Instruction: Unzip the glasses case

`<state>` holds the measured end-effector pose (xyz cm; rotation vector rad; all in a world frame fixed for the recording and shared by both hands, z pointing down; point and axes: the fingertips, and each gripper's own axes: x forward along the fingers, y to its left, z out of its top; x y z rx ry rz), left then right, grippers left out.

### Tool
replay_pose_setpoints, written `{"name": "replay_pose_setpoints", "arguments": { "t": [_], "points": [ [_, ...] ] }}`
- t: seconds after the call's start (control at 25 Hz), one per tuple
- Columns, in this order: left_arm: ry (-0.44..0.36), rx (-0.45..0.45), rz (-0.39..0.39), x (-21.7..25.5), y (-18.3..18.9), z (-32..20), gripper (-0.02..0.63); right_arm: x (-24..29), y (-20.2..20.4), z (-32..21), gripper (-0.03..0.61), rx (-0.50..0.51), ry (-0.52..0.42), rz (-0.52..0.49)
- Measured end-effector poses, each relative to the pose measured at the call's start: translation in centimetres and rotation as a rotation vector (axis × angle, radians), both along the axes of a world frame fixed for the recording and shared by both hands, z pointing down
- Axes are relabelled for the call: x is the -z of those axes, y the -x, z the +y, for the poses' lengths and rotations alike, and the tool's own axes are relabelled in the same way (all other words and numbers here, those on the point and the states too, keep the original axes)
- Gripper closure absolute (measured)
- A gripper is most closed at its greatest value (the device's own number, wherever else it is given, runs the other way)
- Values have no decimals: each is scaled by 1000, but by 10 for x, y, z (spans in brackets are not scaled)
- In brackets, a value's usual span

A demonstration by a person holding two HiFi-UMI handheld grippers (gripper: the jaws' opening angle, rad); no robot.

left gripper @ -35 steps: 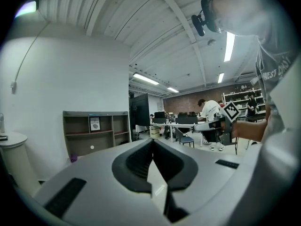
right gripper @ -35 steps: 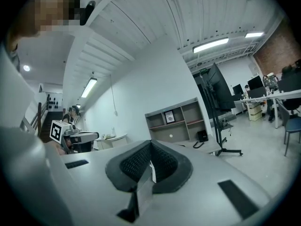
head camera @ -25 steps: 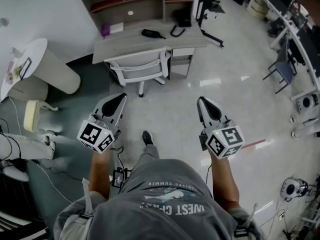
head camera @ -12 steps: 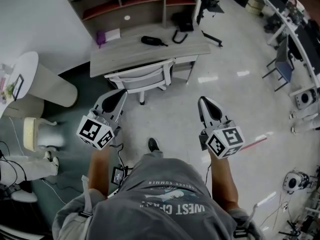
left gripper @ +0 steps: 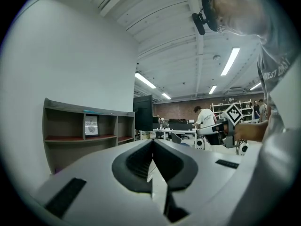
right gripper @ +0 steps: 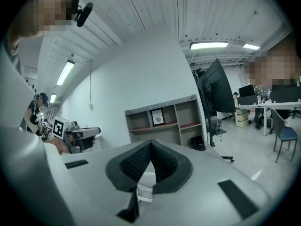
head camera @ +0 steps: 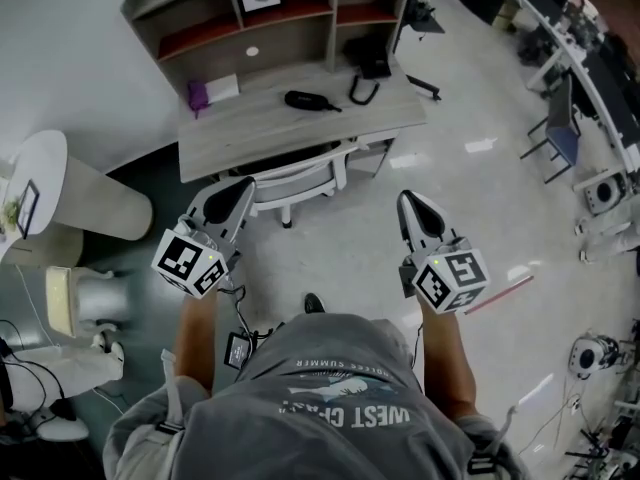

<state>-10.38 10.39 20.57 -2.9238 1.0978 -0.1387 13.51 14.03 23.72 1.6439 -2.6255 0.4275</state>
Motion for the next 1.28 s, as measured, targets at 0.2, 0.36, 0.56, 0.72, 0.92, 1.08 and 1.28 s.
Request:
{"name": "replay_pose_setpoints", "arguments": {
  "t": [0.2,0.36,0.56,0.72,0.92,1.08,1.28],
  "points": [
    [-17,-6,26,4,15,-27,614,2,16,-29,568,2,-6,27],
    [-29,14,33,11,27,-42,614,3,28,-55,568,39,-24,84],
    [-34,62,27,12,42,-58,614,-7,44,-104,568,120,-38,155],
    [-32,122,7,8,53,-75,614,-25,59,-154,566,188,-50,196],
    [-14,193,-25,-2,63,-107,614,-60,78,-221,566,288,-74,329],
    [22,235,-44,-7,63,-141,614,-91,87,-278,566,362,-141,521],
    [63,292,-45,-20,69,-177,614,-139,102,-338,565,481,-237,743]
  ]
}}
